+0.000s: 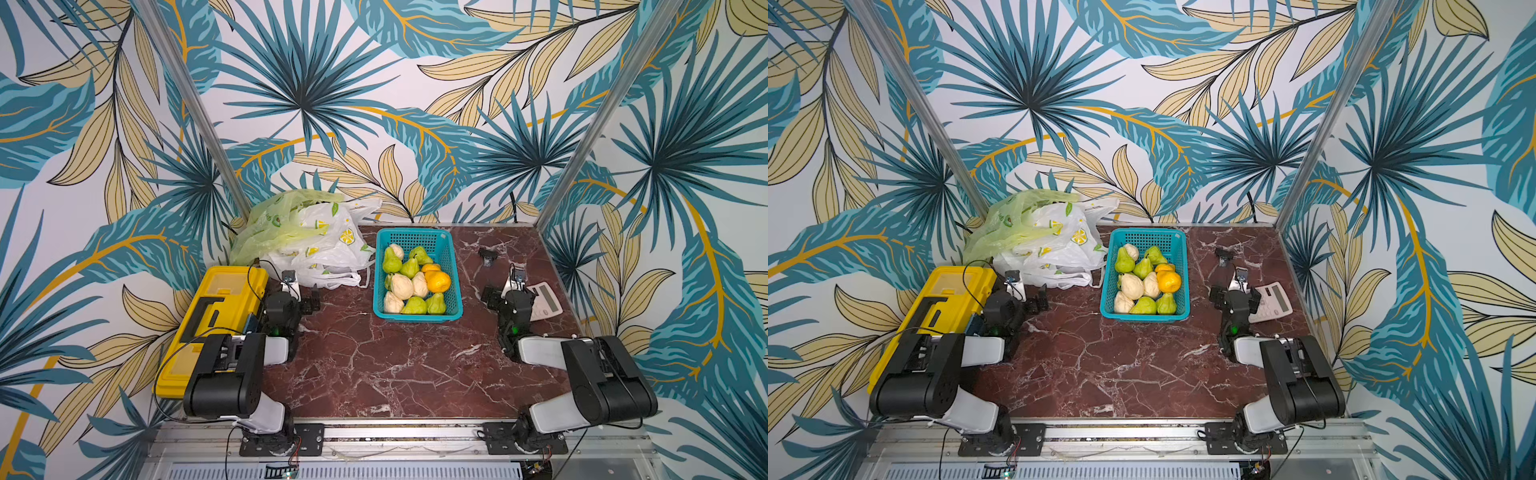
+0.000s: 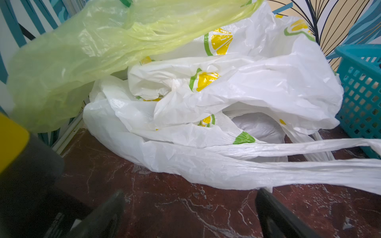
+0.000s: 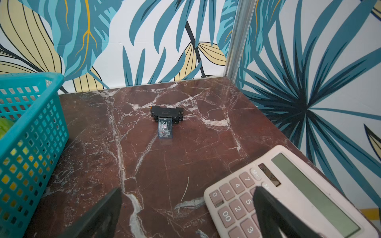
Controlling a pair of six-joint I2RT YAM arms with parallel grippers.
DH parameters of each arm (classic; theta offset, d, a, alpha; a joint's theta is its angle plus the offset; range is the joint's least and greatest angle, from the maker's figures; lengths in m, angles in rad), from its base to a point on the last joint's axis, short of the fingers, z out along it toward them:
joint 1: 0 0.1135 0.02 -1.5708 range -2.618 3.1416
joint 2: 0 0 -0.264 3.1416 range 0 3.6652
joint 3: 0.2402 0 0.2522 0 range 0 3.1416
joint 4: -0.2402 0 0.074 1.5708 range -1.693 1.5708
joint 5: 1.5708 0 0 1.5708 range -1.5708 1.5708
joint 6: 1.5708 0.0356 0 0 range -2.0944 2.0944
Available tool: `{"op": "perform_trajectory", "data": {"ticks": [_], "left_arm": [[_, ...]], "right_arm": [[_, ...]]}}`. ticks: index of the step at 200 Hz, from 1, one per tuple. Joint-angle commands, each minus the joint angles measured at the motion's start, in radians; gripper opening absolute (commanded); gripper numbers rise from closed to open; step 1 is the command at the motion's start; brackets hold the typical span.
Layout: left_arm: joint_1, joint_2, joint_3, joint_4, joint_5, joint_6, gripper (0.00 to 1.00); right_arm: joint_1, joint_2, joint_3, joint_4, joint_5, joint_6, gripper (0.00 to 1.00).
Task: Place the pears into plastic bags & tie knots
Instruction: Adjust the basket at the center of the board.
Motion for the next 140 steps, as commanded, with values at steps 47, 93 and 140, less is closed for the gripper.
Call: {"op": "perform_trajectory", "data": {"ticks": [47, 93, 140], "left_arm": [[-0.002, 0.009, 0.021, 0.018, 0.002, 0.009, 0.99], [-0.003, 0.009, 0.021, 0.019, 0.003, 0.009, 0.99], [-0.001, 0.011, 0.022, 0.018, -0.002, 0.005, 0.99]], "right_arm": [[-0.002, 0.007, -0.01, -0.012, 0.007, -0.001, 0.99], [-0.002, 0.007, -0.007, -0.019, 0.0, -0.001, 0.99], [-0.003, 0.007, -0.01, -0.013, 0.002, -0.001, 0.99]]}}
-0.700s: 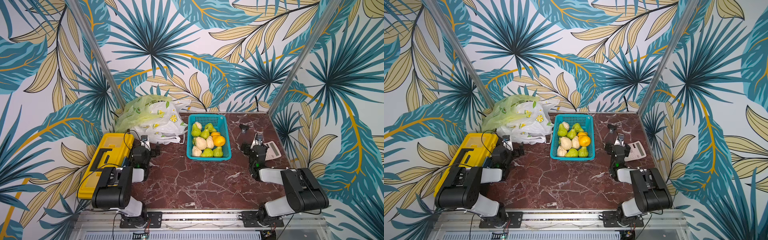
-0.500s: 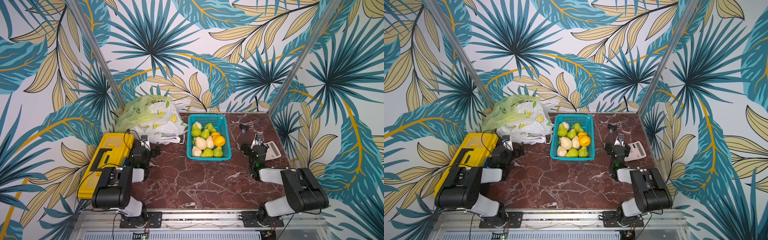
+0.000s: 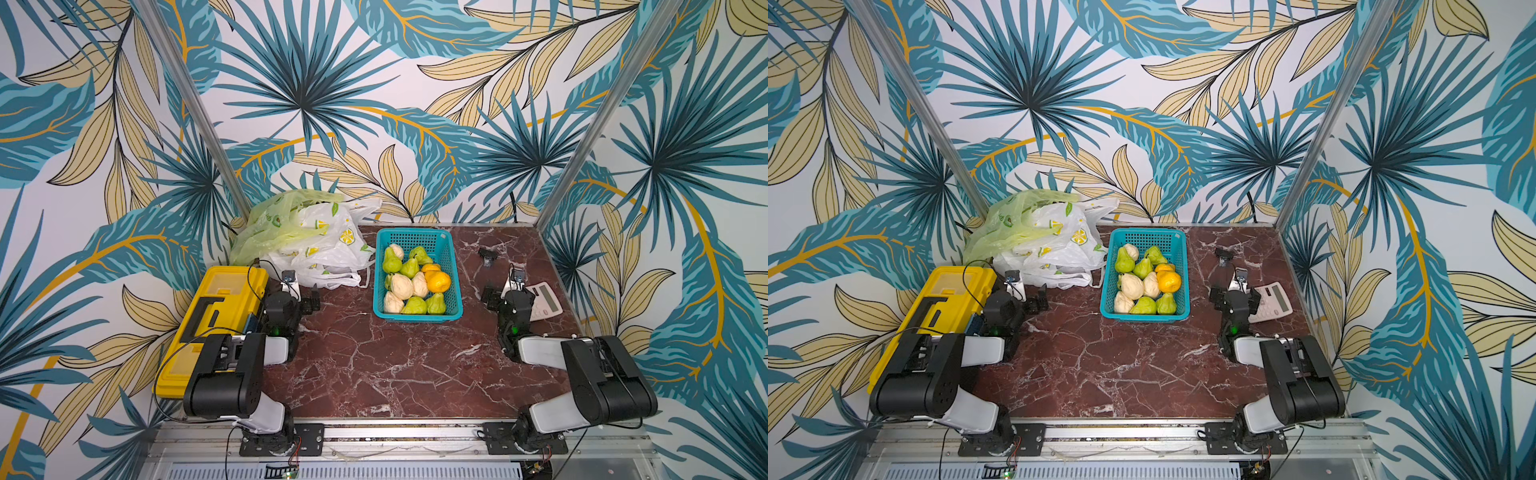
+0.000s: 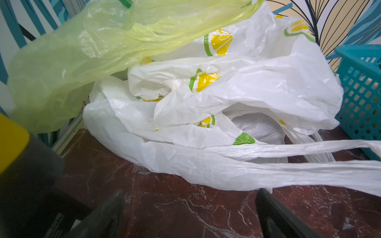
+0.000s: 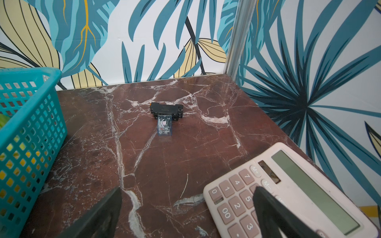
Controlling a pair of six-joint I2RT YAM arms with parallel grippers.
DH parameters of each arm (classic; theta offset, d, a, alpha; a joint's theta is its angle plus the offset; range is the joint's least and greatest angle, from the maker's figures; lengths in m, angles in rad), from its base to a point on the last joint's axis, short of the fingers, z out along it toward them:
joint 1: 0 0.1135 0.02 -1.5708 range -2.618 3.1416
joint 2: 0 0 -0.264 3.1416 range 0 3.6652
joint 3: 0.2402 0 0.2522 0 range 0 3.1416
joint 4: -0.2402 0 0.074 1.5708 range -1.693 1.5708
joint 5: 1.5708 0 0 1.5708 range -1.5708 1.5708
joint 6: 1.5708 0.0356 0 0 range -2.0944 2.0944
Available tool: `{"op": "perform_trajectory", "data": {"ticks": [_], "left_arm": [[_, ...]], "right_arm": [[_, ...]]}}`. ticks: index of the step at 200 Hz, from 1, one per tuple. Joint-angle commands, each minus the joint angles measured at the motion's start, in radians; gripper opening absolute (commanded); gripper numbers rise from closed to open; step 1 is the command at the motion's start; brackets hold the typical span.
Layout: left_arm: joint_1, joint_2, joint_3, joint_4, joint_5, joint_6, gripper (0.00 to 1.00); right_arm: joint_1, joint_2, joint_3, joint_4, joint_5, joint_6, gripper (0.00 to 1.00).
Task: Place the pears into plastic bags & tie knots
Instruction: Adjust the basket at the center of the board.
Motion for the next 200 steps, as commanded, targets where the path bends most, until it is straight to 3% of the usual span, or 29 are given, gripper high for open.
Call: {"op": "perform_trajectory", "data": {"ticks": [1, 27, 50, 62, 102, 123, 135, 151, 178, 200], "left_arm": [[-0.001, 0.01, 0.021, 0.018, -0.003, 0.004, 0.99], [-0.003, -0.002, 0.014, 0.02, 0.001, 0.006, 0.99], [-0.031, -0.111, -0.023, 0.018, -0.062, 0.018, 0.99], [-0.04, -0.191, -0.057, 0.009, -0.111, 0.001, 0.99], [-0.055, -0.43, -0.048, -0.259, -0.198, -0.105, 0.99], [-0.073, -0.502, 0.013, -0.399, -0.232, -0.166, 0.99], [-0.073, -0.519, 0.073, -0.515, -0.23, -0.245, 1.0], [-0.073, -0.508, 0.185, -0.698, -0.155, -0.32, 0.99], [-0.057, -0.491, 0.302, -0.819, 0.023, -0.485, 0.99], [-0.037, -0.472, 0.352, -0.819, 0.156, -0.474, 0.99]], "right_arm": [[-0.003, 0.006, -0.009, 0.0, 0.002, 0.0, 0.99], [-0.02, -0.004, -0.005, -0.024, -0.043, 0.004, 0.99], [-0.009, -0.072, 0.014, -0.089, -0.107, -0.054, 0.99], [0.002, -0.157, 0.074, -0.303, -0.061, -0.017, 0.99], [0.002, -0.307, 0.341, -1.064, 0.026, 0.327, 0.99], [0.0, -0.305, 0.462, -1.289, -0.093, 0.447, 0.99], [-0.019, -0.306, 0.49, -1.298, -0.307, 0.44, 0.99], [-0.019, -0.313, 0.534, -1.301, -0.449, 0.444, 0.98], [-0.018, -0.279, 0.677, -1.414, -0.488, 0.446, 0.96], [-0.009, -0.145, 0.811, -1.543, -0.509, 0.429, 0.95]]}}
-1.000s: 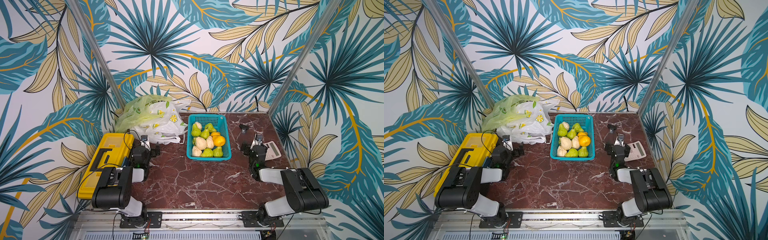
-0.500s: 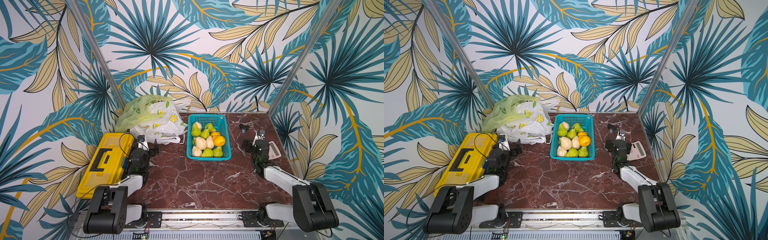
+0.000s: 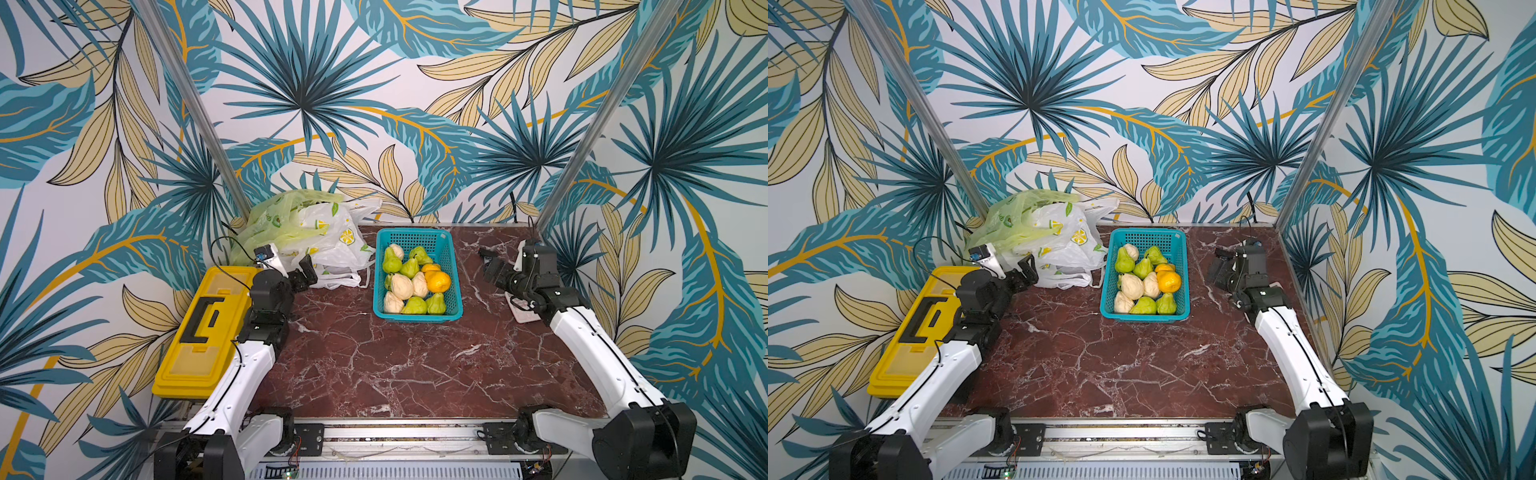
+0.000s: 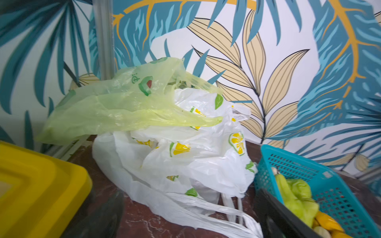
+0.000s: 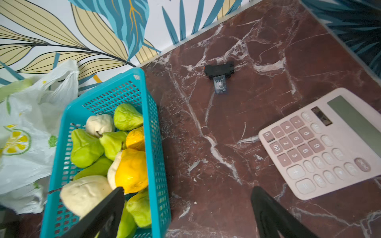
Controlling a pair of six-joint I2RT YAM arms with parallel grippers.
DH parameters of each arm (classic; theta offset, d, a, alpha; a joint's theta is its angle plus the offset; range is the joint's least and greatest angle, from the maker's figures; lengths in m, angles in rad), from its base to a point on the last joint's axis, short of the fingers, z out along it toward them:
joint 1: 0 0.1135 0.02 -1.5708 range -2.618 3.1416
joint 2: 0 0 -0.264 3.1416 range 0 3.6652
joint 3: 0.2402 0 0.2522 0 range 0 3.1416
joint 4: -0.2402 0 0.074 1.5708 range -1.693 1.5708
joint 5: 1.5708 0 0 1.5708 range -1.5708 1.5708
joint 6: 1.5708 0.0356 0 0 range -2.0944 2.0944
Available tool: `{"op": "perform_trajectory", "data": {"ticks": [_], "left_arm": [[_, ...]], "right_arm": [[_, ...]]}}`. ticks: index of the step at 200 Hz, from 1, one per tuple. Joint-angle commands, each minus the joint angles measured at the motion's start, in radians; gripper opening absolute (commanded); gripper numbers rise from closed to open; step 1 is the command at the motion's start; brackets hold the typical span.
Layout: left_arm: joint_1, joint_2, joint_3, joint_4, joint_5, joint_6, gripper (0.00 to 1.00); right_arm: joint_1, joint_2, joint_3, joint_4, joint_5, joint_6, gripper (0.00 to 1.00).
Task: Place the pears into plastic bags & tie knots
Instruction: Adjust the basket at the center of the board.
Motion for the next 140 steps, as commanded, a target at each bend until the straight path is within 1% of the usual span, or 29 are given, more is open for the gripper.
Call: {"op": "perform_trajectory", "data": {"ticks": [1, 13, 24, 31, 49, 57, 63, 83, 99, 113, 126, 140], "left_arm": [[0.017, 0.02, 0.055, -0.125, 0.179, -0.076, 0.99], [0.013, 0.059, 0.116, -0.179, 0.225, -0.067, 0.91], [-0.005, 0.097, 0.176, -0.247, 0.242, -0.055, 0.88], [-0.024, 0.119, 0.207, -0.281, 0.242, -0.047, 0.87], [-0.081, 0.166, 0.285, -0.385, 0.207, -0.036, 0.86], [-0.108, 0.18, 0.316, -0.42, 0.181, -0.026, 0.86], [-0.129, 0.19, 0.337, -0.468, 0.157, -0.019, 0.86], [-0.178, 0.227, 0.405, -0.55, 0.11, 0.017, 0.87], [-0.205, 0.255, 0.435, -0.573, 0.095, 0.032, 0.87], [-0.21, 0.276, 0.449, -0.579, 0.096, 0.025, 0.87], [-0.21, 0.293, 0.47, -0.601, 0.077, 0.022, 0.87], [-0.207, 0.315, 0.516, -0.656, 0.039, 0.048, 0.87]], "right_arm": [[0.006, 0.118, 0.116, -0.19, -0.091, 0.008, 0.95], [0.019, 0.208, 0.182, -0.247, -0.074, 0.01, 0.92], [0.047, 0.275, 0.23, -0.25, -0.066, 0.008, 0.9], [0.072, 0.31, 0.263, -0.246, -0.035, 0.009, 0.88], [0.126, 0.408, 0.35, -0.254, 0.052, 0.0, 0.79], [0.136, 0.455, 0.382, -0.255, 0.078, 0.001, 0.72], [0.14, 0.489, 0.401, -0.254, 0.083, 0.001, 0.67], [0.146, 0.598, 0.447, -0.221, 0.082, 0.01, 0.56], [0.146, 0.677, 0.492, -0.176, 0.065, 0.035, 0.55], [0.147, 0.75, 0.549, -0.162, 0.042, 0.054, 0.56], [0.148, 0.82, 0.611, -0.187, 0.051, 0.059, 0.56], [0.148, 0.874, 0.666, -0.233, 0.083, 0.043, 0.55]]}}
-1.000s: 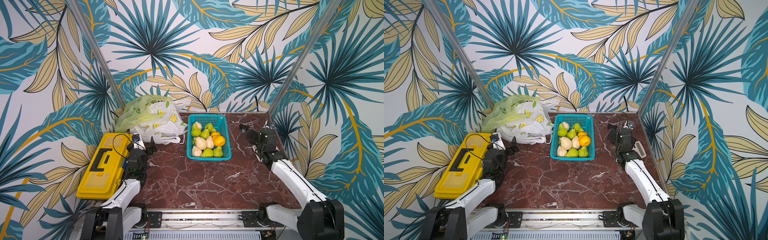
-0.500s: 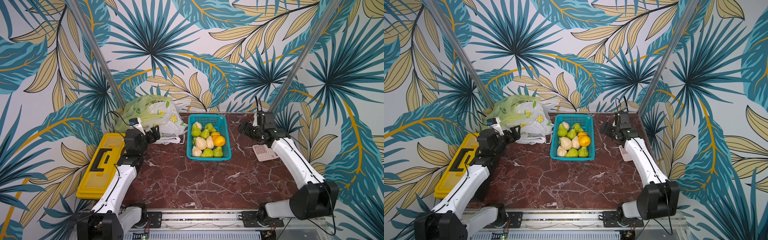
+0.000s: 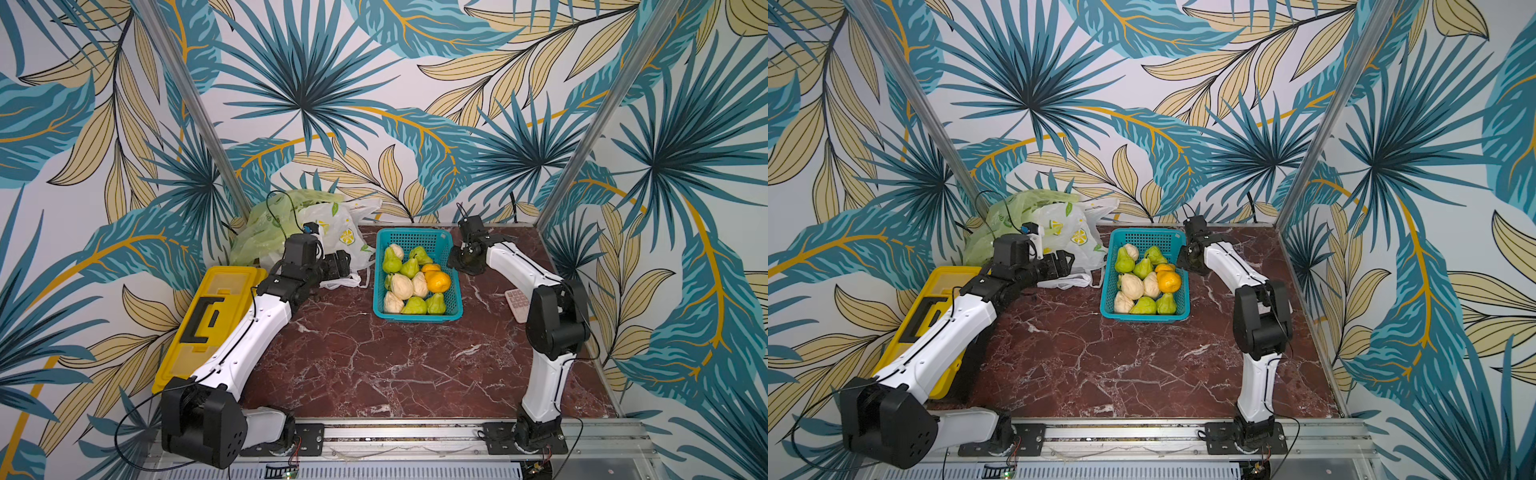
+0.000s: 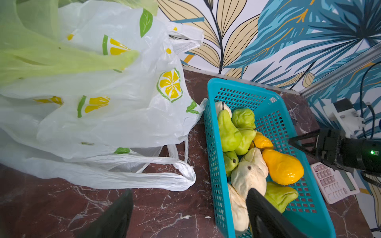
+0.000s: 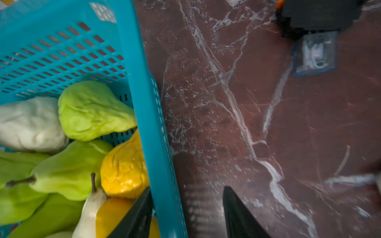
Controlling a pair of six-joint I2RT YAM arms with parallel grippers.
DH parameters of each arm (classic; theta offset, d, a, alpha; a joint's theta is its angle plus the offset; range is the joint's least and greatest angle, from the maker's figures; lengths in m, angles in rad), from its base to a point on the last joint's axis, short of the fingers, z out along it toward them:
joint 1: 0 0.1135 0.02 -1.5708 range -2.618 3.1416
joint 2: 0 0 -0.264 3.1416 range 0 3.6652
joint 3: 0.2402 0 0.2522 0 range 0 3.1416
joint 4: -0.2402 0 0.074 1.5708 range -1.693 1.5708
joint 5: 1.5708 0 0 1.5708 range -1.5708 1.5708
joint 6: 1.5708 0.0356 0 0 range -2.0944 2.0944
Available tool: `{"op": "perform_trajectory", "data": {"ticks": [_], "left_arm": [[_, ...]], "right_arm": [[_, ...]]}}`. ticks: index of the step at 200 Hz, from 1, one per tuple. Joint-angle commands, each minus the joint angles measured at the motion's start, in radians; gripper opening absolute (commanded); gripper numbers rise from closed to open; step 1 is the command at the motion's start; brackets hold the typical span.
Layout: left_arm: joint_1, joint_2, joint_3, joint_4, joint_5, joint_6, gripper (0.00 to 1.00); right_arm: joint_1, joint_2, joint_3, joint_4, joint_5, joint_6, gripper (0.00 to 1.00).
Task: Place the pears into plastic bags & tie knots
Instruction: Adjust the basket at the center of the board, then pick up the plastic bag from the corner of the board.
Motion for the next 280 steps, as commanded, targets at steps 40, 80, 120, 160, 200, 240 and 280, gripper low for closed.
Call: {"op": "perform_trajectory", "data": {"ticks": [40, 80, 120, 160, 200, 240, 280], "left_arm": [[0.097, 0.114, 0.217, -0.222, -0.023, 0.086, 0.87], [0.16, 0.223, 0.367, -0.247, -0.087, 0.146, 0.89], [0.256, 0.399, 0.599, -0.305, -0.137, 0.189, 0.94], [0.263, 0.611, 0.812, -0.356, -0.255, 0.192, 0.99], [0.294, 0.799, 1.033, -0.353, -0.349, 0.207, 0.99], [0.302, 1.018, 1.269, -0.351, -0.397, 0.265, 0.96], [0.317, 1.156, 1.459, -0.324, -0.393, 0.332, 0.53]], "right_arm": [[-0.02, 0.037, 0.049, -0.129, 0.197, -0.086, 0.51], [-0.067, -0.053, -0.044, -0.176, 0.356, -0.169, 0.5], [-0.075, -0.156, -0.048, -0.194, 0.245, -0.206, 0.59], [-0.057, -0.255, -0.042, -0.188, 0.025, -0.12, 0.76], [0.008, -0.302, -0.113, -0.185, -0.017, -0.086, 0.77], [0.077, -0.287, -0.161, -0.173, -0.032, -0.055, 0.77], [0.106, -0.323, -0.161, -0.188, -0.029, -0.045, 0.76]]}}
